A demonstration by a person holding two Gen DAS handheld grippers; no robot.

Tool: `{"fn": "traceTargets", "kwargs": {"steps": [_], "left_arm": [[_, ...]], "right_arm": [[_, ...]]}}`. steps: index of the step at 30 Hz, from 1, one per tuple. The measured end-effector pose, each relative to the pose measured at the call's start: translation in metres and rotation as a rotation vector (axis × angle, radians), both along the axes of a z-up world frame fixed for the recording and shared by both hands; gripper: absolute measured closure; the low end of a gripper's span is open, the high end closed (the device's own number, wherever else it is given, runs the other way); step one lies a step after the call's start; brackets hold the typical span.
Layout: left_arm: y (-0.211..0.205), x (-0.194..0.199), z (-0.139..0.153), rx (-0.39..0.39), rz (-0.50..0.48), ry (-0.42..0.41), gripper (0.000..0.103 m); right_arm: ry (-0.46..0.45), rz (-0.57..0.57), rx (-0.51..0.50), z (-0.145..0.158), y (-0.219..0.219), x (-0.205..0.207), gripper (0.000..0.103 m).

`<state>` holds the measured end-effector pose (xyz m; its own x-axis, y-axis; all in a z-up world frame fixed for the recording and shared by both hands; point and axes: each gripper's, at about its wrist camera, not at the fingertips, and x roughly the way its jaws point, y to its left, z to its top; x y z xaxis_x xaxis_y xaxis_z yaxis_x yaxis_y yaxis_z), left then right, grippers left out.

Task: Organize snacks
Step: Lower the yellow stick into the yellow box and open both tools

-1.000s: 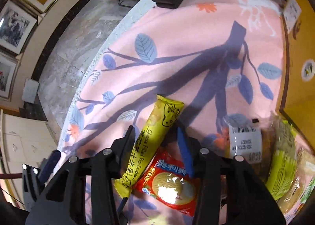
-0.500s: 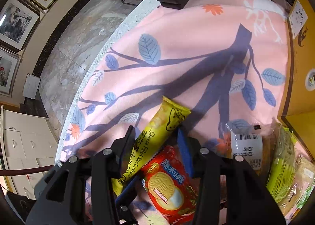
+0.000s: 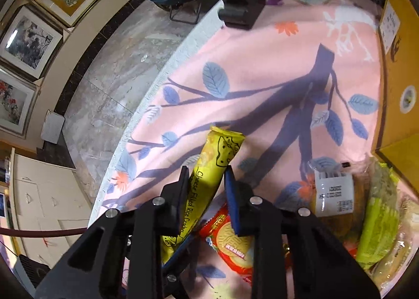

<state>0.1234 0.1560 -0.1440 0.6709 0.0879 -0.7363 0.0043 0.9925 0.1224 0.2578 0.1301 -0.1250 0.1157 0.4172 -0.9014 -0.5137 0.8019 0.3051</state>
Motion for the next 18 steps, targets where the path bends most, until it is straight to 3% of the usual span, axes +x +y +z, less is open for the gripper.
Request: {"fn": "traceTargets", "kwargs": {"steps": [10, 18], "left_arm": [[-0.032, -0.006, 0.036, 0.028, -0.057, -0.062, 0.081], [-0.114, 0.019, 0.097, 0.053, -0.202, -0.164, 0.081]], "right_arm": [[-0.069, -0.057, 0.069, 0.043, -0.041, -0.005, 0.075], [-0.205, -0.21, 0.106, 0.116, -0.143, 0.014, 0.075]]}}
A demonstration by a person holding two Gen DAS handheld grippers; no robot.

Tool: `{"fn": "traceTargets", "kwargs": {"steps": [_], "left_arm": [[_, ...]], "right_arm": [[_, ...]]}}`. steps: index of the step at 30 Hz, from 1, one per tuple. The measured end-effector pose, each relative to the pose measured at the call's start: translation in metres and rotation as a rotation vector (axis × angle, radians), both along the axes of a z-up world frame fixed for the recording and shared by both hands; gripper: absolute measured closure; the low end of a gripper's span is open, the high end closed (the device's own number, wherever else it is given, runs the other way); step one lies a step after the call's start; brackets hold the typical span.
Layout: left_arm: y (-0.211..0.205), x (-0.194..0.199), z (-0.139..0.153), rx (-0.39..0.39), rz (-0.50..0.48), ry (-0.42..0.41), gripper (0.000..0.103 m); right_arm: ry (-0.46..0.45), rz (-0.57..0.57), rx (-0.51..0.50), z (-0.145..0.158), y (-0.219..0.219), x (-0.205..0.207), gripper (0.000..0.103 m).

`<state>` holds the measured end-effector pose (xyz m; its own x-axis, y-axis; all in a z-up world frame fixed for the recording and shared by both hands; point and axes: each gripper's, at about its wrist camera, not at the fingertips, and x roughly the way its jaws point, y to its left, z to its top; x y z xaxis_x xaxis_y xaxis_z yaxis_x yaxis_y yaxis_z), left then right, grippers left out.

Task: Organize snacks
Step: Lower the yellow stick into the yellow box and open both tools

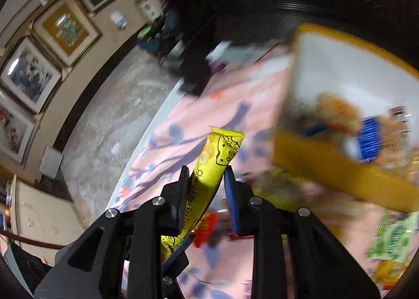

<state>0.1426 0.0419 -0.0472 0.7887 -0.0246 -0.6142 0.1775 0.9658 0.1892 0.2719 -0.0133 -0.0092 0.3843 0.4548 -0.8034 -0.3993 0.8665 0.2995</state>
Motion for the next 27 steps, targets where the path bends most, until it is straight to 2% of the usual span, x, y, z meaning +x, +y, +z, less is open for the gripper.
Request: {"fn": "traceTargets", "kwargs": {"steps": [5, 9, 10, 11, 12, 13, 14, 17, 19, 23, 27], "left_arm": [[-0.062, 0.05, 0.033, 0.02, -0.133, -0.057, 0.081], [-0.098, 0.091, 0.049, 0.013, -0.205, -0.074, 0.081], [-0.104, 0.102, 0.053, 0.018, -0.215, -0.083, 0.077], [-0.109, 0.112, 0.054, 0.024, -0.221, -0.093, 0.055], [-0.113, 0.119, 0.054, 0.034, -0.206, -0.104, 0.033], [-0.115, 0.126, 0.055, 0.047, -0.168, -0.141, 0.006], [-0.119, 0.128, 0.055, 0.046, -0.155, -0.166, 0.005], [-0.11, 0.137, 0.049, 0.018, -0.124, -0.121, 0.005], [-0.102, 0.137, 0.049, 0.003, -0.115, -0.123, 0.005], [-0.074, 0.119, 0.043, 0.001, -0.079, -0.104, 0.005], [-0.037, 0.098, 0.043, -0.017, -0.032, 0.008, 0.005]], "right_arm": [[-0.048, -0.148, 0.024, 0.038, -0.073, 0.041, 0.075], [-0.051, -0.259, 0.067, 0.05, -0.121, 0.075, 0.075], [-0.045, -0.302, 0.076, 0.051, -0.133, 0.084, 0.074], [-0.039, -0.338, 0.061, 0.05, -0.141, 0.089, 0.065], [-0.038, -0.387, 0.036, 0.049, -0.151, 0.097, 0.05], [-0.043, -0.418, 0.027, 0.047, -0.159, 0.101, 0.043], [-0.042, -0.441, 0.018, 0.043, -0.168, 0.104, 0.042], [-0.006, -0.449, 0.024, 0.03, -0.183, 0.105, 0.042], [-0.007, -0.436, 0.017, 0.024, -0.185, 0.101, 0.042], [-0.008, -0.368, 0.033, 0.021, -0.193, 0.069, 0.042], [0.0, -0.271, 0.083, 0.009, -0.187, 0.028, 0.042]]}}
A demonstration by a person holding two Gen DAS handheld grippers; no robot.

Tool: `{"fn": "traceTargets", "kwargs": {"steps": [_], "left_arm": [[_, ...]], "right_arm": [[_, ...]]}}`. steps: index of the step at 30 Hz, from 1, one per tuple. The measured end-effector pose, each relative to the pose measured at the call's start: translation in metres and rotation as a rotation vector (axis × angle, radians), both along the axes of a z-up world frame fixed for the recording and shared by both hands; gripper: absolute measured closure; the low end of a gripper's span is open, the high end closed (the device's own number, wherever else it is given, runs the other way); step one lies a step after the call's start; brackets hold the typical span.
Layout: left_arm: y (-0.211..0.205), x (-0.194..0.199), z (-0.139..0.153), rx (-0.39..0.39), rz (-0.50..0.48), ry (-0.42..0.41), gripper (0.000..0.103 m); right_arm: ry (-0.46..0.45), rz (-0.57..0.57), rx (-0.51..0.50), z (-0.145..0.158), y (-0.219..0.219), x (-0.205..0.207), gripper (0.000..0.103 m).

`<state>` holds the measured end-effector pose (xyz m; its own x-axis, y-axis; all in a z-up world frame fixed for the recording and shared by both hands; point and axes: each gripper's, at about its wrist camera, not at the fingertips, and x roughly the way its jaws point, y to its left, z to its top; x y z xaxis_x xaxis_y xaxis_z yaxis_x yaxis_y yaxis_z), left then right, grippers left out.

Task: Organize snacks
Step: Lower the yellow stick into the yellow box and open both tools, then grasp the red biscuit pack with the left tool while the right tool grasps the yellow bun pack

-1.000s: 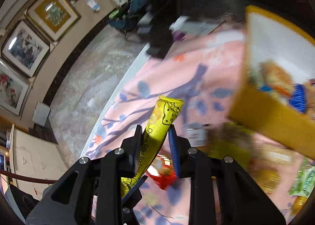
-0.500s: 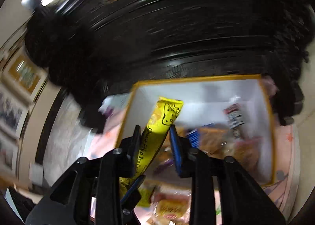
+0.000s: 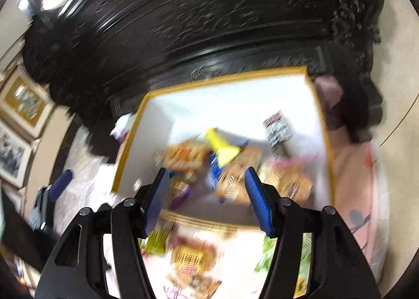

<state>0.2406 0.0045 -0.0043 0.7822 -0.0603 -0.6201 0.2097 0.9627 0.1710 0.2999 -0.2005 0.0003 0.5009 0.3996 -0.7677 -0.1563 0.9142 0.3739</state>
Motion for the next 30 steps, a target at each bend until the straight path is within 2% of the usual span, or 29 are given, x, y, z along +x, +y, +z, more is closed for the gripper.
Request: {"fn": "traceTargets", "kwargs": {"steps": [5, 7, 8, 11, 14, 19, 22, 25, 26, 29, 30], "left_arm": [[0.054, -0.05, -0.034, -0.047, 0.084, 0.115, 0.005], [0.077, -0.07, -0.051, -0.095, 0.162, 0.161, 0.005], [0.086, -0.077, -0.057, -0.122, 0.187, 0.179, 0.005], [0.103, -0.094, -0.076, -0.189, 0.255, 0.22, 0.005], [0.103, -0.102, -0.085, -0.182, 0.282, 0.221, 0.005], [0.095, -0.104, -0.094, -0.119, 0.303, 0.203, 0.005], [0.096, -0.099, -0.101, -0.125, 0.307, 0.227, 0.005], [0.103, -0.095, -0.11, -0.145, 0.325, 0.252, 0.005], [0.106, -0.094, -0.111, -0.15, 0.33, 0.256, 0.005], [0.112, -0.093, -0.114, -0.159, 0.343, 0.266, 0.005], [0.114, -0.092, -0.115, -0.16, 0.346, 0.269, 0.005]], "right_arm": [[0.05, 0.188, 0.011, -0.043, 0.028, -0.057, 0.041], [0.063, 0.261, -0.004, -0.067, 0.041, -0.079, 0.041], [0.042, 0.287, -0.022, -0.075, 0.046, -0.089, 0.041], [-0.131, 0.388, -0.164, -0.088, 0.064, -0.124, 0.041], [-0.181, 0.451, -0.253, -0.1, 0.076, -0.139, 0.038], [-0.17, 0.487, -0.25, -0.11, 0.085, -0.12, 0.034], [-0.165, 0.51, -0.221, -0.113, 0.088, -0.099, 0.034], [-0.138, 0.547, -0.24, -0.124, 0.099, -0.083, 0.033], [-0.145, 0.557, -0.26, -0.128, 0.105, -0.078, 0.032], [-0.136, 0.565, -0.313, -0.141, 0.113, -0.071, 0.014], [-0.122, 0.551, -0.344, -0.149, 0.115, -0.067, 0.013]]}}
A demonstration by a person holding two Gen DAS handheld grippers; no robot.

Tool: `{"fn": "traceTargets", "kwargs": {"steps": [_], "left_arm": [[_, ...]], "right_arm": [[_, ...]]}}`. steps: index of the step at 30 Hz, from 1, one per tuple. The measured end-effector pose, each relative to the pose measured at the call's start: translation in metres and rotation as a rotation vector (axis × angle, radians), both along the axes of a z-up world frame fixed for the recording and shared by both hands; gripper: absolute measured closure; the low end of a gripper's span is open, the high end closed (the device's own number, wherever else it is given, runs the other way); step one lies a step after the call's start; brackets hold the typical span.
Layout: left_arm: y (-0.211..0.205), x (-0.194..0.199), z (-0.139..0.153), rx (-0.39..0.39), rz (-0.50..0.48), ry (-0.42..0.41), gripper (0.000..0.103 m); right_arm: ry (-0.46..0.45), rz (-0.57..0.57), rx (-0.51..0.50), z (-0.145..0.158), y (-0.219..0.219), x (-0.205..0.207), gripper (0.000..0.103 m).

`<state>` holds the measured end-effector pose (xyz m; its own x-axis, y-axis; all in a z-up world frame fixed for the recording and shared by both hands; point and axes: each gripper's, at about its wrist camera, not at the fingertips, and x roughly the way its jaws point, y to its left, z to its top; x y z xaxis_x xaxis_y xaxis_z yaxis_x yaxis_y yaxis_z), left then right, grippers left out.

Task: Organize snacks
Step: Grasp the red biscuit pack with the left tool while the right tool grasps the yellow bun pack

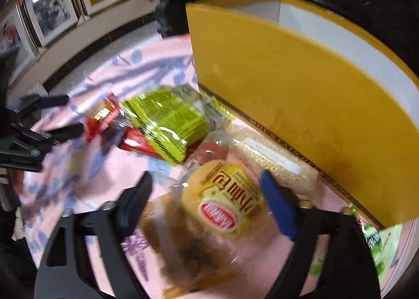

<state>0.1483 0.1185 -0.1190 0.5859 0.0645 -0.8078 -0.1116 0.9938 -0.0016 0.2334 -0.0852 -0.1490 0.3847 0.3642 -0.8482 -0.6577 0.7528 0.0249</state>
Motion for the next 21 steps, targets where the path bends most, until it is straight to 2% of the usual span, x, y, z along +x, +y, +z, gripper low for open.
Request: {"fn": "traceTargets", "kwargs": {"steps": [2, 3, 7, 11, 14, 18, 21], "left_arm": [[0.003, 0.0, -0.002, -0.001, 0.007, 0.005, 0.005], [0.005, 0.0, -0.003, -0.001, 0.011, 0.009, 0.005], [0.008, 0.005, -0.009, -0.024, 0.017, 0.031, 0.005], [0.001, 0.015, -0.017, -0.013, 0.005, 0.042, 0.005], [-0.006, 0.025, -0.027, 0.005, -0.002, 0.055, 0.005], [-0.01, 0.034, -0.041, 0.009, 0.0, 0.076, 0.006], [-0.008, 0.034, -0.043, -0.007, 0.012, 0.049, 0.008]], "right_arm": [[-0.04, -0.02, -0.026, -0.009, 0.001, -0.001, 0.014], [-0.06, -0.04, -0.022, -0.009, -0.001, -0.003, 0.02], [-0.025, -0.154, 0.054, -0.002, -0.022, -0.009, 0.035], [0.039, -0.246, 0.08, 0.001, -0.047, -0.032, 0.036], [0.081, -0.298, 0.154, 0.003, -0.073, -0.05, 0.036], [0.102, -0.34, 0.225, 0.001, -0.092, -0.056, 0.035], [0.111, -0.347, 0.249, 0.0, -0.093, -0.055, 0.035]]}}
